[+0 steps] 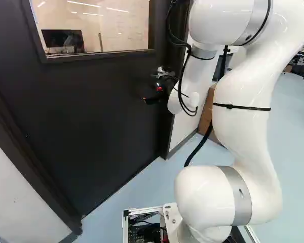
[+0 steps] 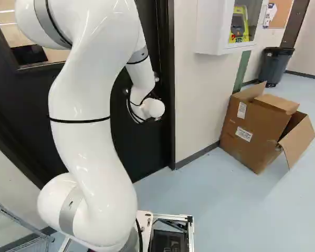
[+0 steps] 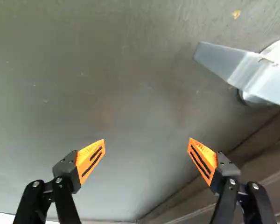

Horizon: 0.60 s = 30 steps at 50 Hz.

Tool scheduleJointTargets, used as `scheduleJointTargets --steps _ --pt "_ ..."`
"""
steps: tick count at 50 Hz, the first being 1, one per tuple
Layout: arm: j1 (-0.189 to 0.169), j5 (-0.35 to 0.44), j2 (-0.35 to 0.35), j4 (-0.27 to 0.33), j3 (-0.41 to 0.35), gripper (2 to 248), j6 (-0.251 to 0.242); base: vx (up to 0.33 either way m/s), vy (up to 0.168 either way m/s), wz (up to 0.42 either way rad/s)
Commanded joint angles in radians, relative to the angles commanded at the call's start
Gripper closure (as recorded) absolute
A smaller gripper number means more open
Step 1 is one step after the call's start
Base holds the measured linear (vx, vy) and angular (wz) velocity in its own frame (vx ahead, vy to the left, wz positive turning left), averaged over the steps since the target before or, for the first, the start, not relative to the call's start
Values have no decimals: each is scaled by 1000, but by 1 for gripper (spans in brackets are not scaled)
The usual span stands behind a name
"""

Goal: Open the door and move inside

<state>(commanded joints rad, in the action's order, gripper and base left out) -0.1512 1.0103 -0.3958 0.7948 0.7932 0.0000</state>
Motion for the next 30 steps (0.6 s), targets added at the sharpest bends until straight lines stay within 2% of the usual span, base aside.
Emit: scheduleJointTargets --steps 10,30 --pt "2 29 -19 0 24 3 0 0 0 0" --pt "5 33 -57 0 75 3 0 0 0 0"
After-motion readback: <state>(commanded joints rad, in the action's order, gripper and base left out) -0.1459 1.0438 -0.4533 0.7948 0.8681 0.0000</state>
